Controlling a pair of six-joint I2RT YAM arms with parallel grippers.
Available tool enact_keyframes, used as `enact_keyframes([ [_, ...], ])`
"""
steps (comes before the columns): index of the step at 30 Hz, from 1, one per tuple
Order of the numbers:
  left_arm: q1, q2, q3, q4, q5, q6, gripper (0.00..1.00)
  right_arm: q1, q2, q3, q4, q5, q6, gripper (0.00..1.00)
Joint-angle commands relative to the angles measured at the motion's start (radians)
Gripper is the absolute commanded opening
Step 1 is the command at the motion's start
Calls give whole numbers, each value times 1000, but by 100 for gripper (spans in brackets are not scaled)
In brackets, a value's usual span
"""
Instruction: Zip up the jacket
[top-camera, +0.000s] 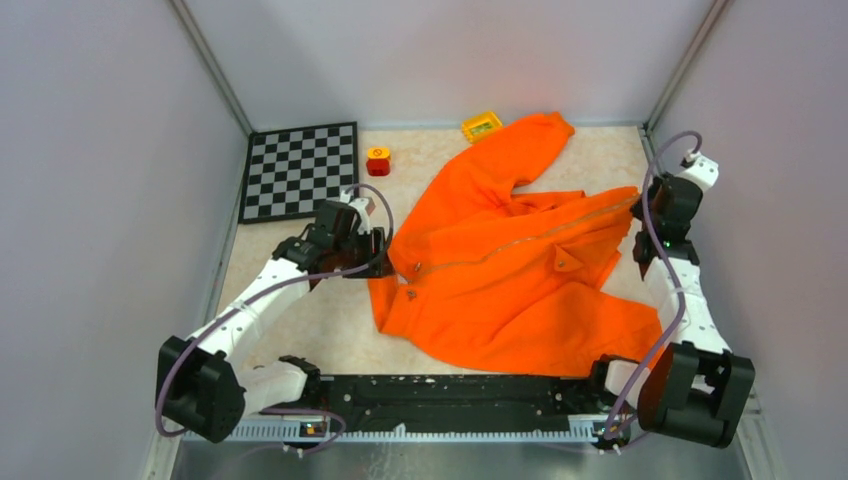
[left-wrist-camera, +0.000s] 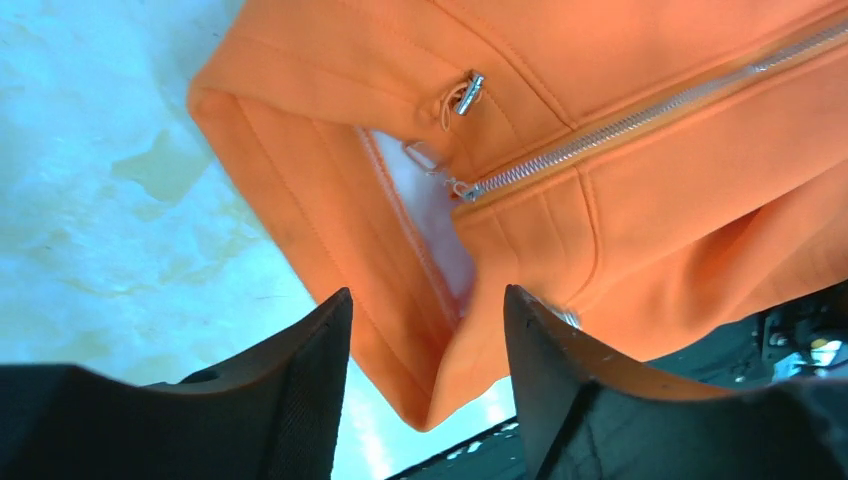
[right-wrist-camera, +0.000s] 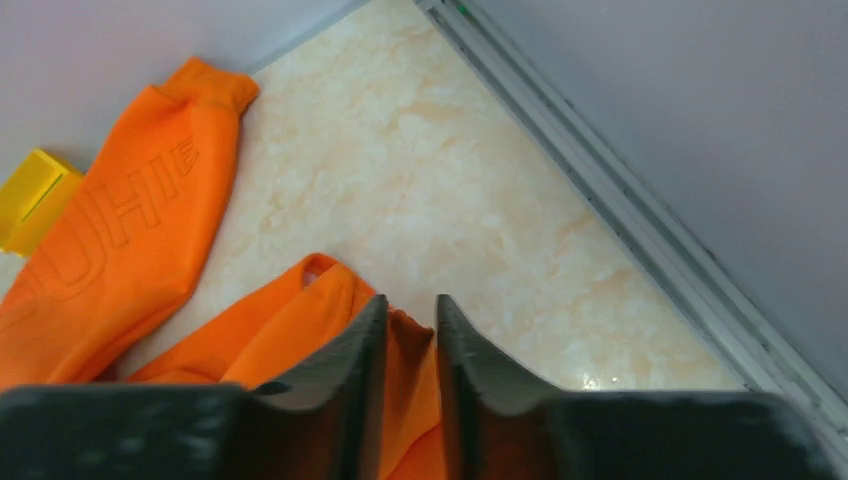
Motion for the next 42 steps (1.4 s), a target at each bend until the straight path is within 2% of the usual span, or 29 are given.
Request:
enact_keyframes([
  [1, 10, -12, 66, 45, -47, 16, 66, 46, 37, 193, -251, -12, -7, 31],
  [3, 10, -27, 85, 85, -61, 29, 72, 87, 20, 238, -352, 2, -19, 62],
  [4, 10, -35, 97, 107, -61, 37, 74, 105, 8, 261, -400, -5, -25, 67],
  [8, 10, -53, 164, 182, -66, 72, 79, 164, -66, 361, -563, -70, -40, 72],
  [9, 10, -54, 191, 188, -68, 79, 90, 165, -87, 385, -591, -103, -35, 73],
  [10, 10, -57, 213, 199, -71, 96, 93, 166, -110, 410, -612, -148, -29, 76],
  [11, 11, -65, 234, 221, -74, 110, 94, 165, -131, 433, -623, -201, -27, 86],
  [12, 10, -76, 250, 238, -82, 122, 95, 166, -151, 454, -629, -253, -26, 90],
  [17, 10, -174, 272, 409, -144, 173, 99, 166, -177, 636, -696, -359, -2, 92],
  [23, 9, -257, 323, 527, -241, 234, 99, 166, -229, 802, -676, -354, -25, 92],
  [34, 8, -388, 334, 656, -380, 376, 99, 166, -374, 809, -543, -198, -72, 93],
  [42, 1, -405, 303, 677, -428, 395, 99, 166, -416, 758, -511, -130, -124, 93],
])
